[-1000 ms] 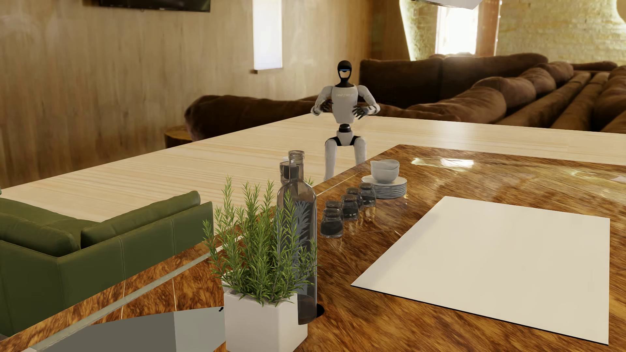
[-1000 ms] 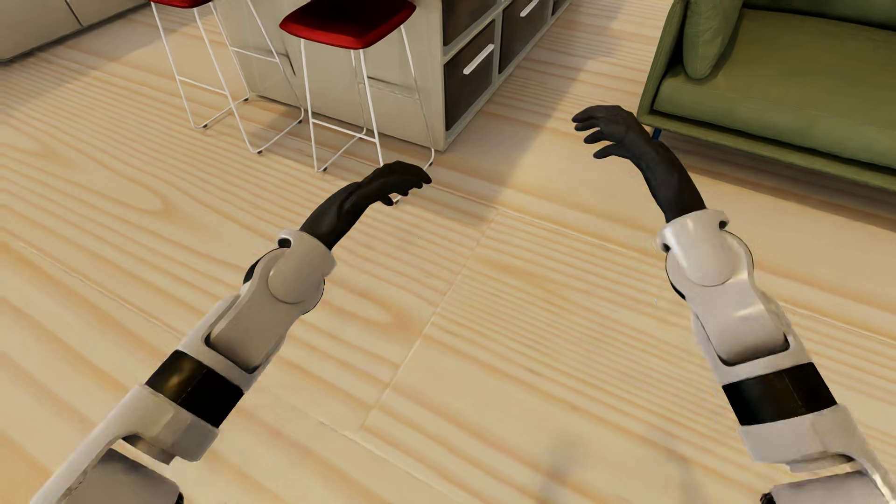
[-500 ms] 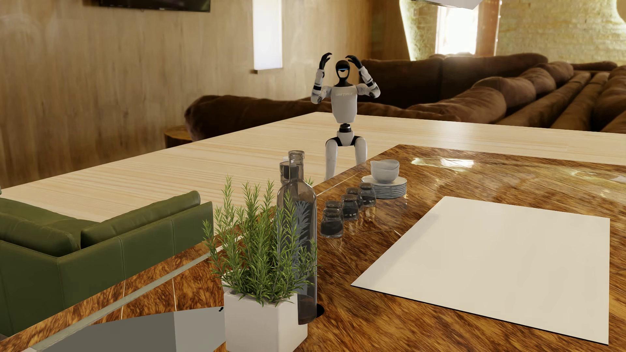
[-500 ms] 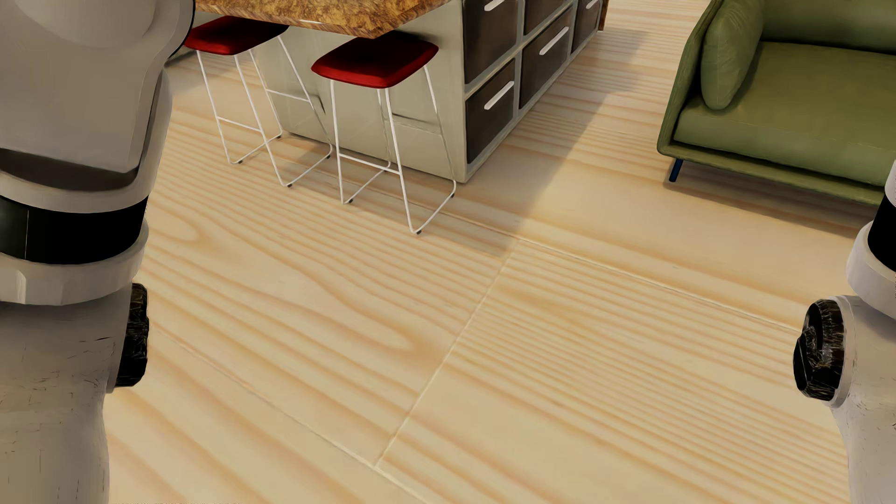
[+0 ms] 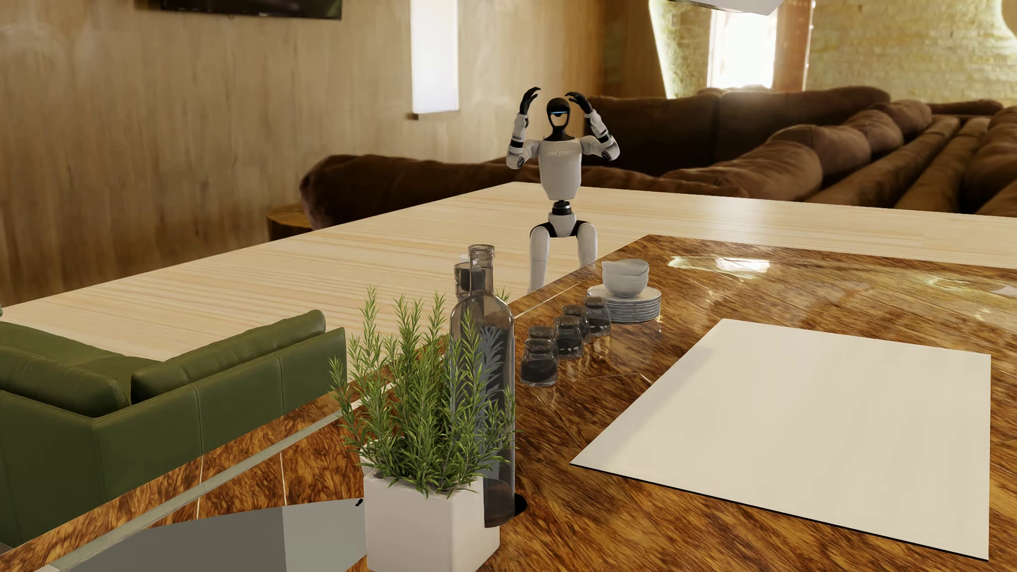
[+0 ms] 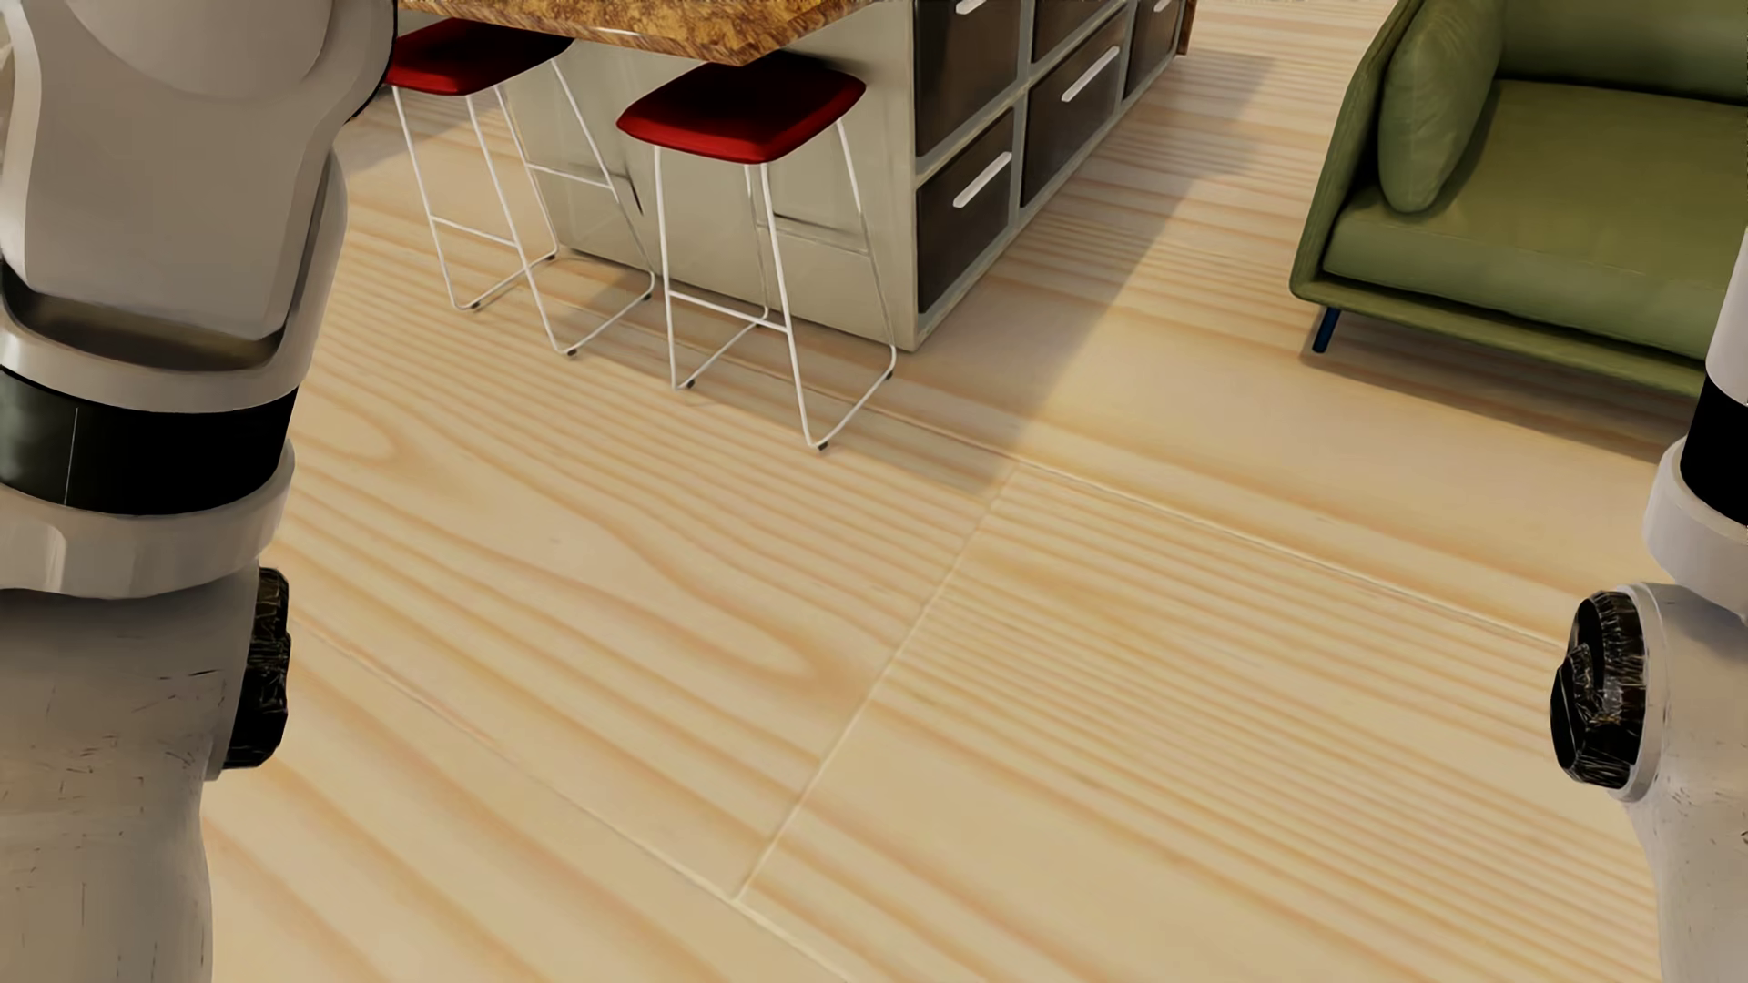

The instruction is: Raise arm

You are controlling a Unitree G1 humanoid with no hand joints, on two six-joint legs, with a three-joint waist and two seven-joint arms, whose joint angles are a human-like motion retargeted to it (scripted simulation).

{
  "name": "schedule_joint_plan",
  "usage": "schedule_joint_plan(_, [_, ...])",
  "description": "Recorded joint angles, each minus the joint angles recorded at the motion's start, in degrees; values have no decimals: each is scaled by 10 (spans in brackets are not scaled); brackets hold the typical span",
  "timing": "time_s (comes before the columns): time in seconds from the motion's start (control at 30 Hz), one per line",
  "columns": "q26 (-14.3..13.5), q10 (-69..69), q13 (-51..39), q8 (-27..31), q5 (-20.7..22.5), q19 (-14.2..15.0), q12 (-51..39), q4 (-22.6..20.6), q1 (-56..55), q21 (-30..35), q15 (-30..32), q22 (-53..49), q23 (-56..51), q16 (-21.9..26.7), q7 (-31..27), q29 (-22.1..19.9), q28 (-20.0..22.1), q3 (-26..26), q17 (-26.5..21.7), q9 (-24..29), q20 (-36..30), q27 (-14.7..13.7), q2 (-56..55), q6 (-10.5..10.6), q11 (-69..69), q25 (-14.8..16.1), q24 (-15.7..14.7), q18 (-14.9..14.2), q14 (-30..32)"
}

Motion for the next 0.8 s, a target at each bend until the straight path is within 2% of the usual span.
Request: schedule_joint_plan(0.8, [0, -1, 32, 0, 5, 0, 25, 5, -1, -20, 1, 7, 8, -1, 0, 0, 0, -2, -6, -1, 7, 0, 0, 1, -2, 0, 0, 0, -4])
